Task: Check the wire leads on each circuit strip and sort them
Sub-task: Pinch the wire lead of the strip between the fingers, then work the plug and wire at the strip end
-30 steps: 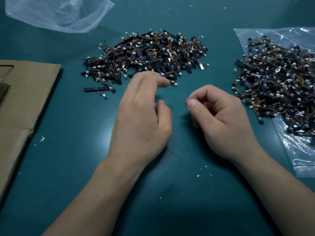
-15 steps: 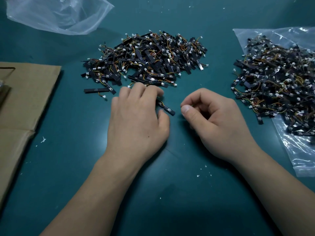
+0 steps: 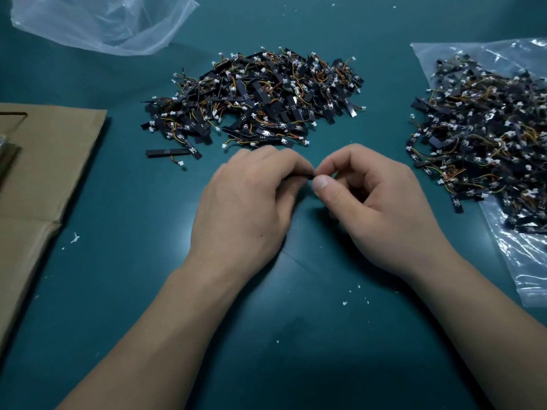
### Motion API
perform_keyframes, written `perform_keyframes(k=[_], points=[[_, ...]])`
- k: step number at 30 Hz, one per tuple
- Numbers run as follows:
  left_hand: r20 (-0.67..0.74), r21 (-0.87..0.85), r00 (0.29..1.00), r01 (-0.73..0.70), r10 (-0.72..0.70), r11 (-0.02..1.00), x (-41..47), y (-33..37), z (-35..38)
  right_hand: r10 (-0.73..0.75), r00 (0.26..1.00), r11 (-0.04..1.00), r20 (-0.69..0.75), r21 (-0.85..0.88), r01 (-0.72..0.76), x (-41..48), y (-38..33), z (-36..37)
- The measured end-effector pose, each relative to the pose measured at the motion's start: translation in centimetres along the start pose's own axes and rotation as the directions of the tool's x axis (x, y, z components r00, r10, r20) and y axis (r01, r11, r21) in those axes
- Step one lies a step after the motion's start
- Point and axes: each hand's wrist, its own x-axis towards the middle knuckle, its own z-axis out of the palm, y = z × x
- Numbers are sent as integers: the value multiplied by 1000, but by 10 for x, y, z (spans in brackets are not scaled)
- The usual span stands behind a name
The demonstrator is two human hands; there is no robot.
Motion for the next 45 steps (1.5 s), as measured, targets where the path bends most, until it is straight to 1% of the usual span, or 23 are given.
perform_keyframes(k=[2,6,8,10,12,15,17,19,21,24,26,28,32,35,38,40,42,45], points=[[0,-68,1000,-2,2,998,-1,0,-1,2,1000,1000,-3,6,-2,1,0,0],[-25,-245,995,88,-97,965,-4,-2,-5,-3,1000,1000,-6,-29,3,3,1,1],[-8,-263,993,110,-116,959,-3,0,-6,-15,1000,1000,-20,5,15,4,1,1],[28,-237,991,130,-128,963,0,1,-5,3,1000,996,-26,94,-1,4,2,-1],[68,-188,989,140,-130,972,2,0,-5,12,999,994,39,106,-16,5,3,-6],[95,-191,993,81,-63,978,4,0,-9,49,985,995,167,79,-63,9,1,-15],[48,-212,998,37,-27,977,7,3,-9,72,979,988,191,117,-95,11,-2,-21],[-24,-195,1000,-18,14,981,9,7,-6,68,982,987,174,131,-91,12,-3,-26],[-55,-165,995,-90,82,982,9,10,-1,49,989,993,140,102,-64,10,-3,-27],[-67,-156,982,-187,178,970,6,7,3,-1,994,999,111,-39,6,5,-3,-23],[-87,-158,976,-210,198,965,6,6,3,-23,995,991,96,-128,35,2,-1,-23],[-76,-157,979,-200,191,967,6,9,4,-25,997,989,78,-145,36,-1,2,-29],[29,-173,988,-144,151,974,2,16,6,-65,994,996,89,-55,70,-9,9,-36],[118,-262,981,-118,153,958,-1,19,1,-119,989,992,83,-20,121,-12,13,-35],[161,-386,980,-47,117,921,1,19,-2,-144,987,989,74,40,142,-11,15,-35],[165,-375,981,-35,104,927,3,20,-1,-139,987,989,79,56,135,-11,16,-36],[173,-325,980,-33,93,945,3,20,0,-124,987,992,98,31,122,-11,16,-35],[153,-296,986,-19,67,955,2,19,2,-94,984,995,151,-3,96,-12,14,-36]])
